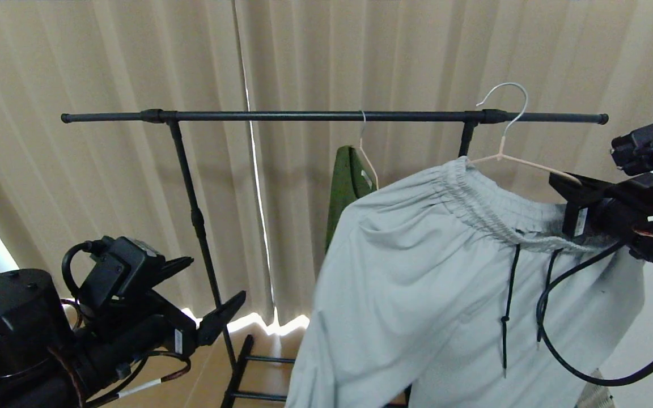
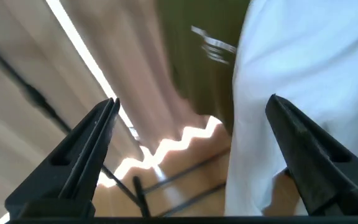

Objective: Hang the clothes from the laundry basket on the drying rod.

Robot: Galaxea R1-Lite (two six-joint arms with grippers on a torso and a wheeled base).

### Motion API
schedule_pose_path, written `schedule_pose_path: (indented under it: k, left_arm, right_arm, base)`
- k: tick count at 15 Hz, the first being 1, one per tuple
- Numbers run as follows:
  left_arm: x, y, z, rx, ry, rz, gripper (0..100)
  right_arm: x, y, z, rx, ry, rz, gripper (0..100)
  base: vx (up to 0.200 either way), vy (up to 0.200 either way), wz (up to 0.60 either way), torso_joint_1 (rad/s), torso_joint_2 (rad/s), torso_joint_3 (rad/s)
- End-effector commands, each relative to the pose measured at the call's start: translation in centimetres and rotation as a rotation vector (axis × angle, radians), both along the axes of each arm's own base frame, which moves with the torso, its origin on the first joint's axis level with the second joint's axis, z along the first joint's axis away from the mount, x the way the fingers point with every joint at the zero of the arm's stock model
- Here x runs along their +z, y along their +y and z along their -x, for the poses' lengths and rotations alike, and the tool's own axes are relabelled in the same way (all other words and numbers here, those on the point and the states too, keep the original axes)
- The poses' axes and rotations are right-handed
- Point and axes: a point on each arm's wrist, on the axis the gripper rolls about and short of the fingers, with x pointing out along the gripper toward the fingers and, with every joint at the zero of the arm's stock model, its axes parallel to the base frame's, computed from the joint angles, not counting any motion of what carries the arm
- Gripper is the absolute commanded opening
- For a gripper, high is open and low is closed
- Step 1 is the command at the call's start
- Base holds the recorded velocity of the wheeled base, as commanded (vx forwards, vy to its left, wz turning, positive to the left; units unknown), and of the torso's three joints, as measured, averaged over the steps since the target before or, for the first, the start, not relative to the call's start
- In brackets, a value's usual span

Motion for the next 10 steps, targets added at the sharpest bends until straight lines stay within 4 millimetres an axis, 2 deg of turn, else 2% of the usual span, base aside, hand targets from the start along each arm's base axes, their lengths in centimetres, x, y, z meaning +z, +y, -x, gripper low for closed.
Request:
schedule_pose_path:
  k: [1, 4, 6, 7, 10]
  left_arm:
    - [0.0, 0.1, 0.0, 0.001, 0.004, 0.010, 100]
    - [0.6, 0.5, 0.1, 0.025, -0.039, 0.060, 100]
    - [1.5, 1.9, 0.2, 0.084, -0.100, 0.069, 100]
    - [2.2, 2.1, 0.4, 0.089, -0.143, 0.068, 100]
    - [2.6, 2.4, 1.0, 0.094, -0.171, 0.065, 100]
  right_arm:
    - [-0.1, -0.3, 0.0, -0.043, 0.002, 0.000, 0]
    - [0.5, -1.9, 0.4, -0.134, -0.021, 0.001, 0]
    - [0.8, -5.3, 1.9, -0.284, -0.029, 0.079, 0]
    - [0.9, -6.1, 2.6, -0.324, -0.032, 0.098, 0]
    - [-0.7, -6.5, 3.8, -0.359, 0.018, 0.101, 0]
  base:
    - [0.000, 0.000, 0.00, 0.000, 0.00, 0.000]
    - [0.000, 0.000, 0.00, 0.000, 0.00, 0.000]
    - [0.000, 0.000, 0.00, 0.000, 0.00, 0.000]
    - [0.000, 0.000, 0.00, 0.000, 0.00, 0.000]
    - [0.000, 0.000, 0.00, 0.000, 0.00, 0.000]
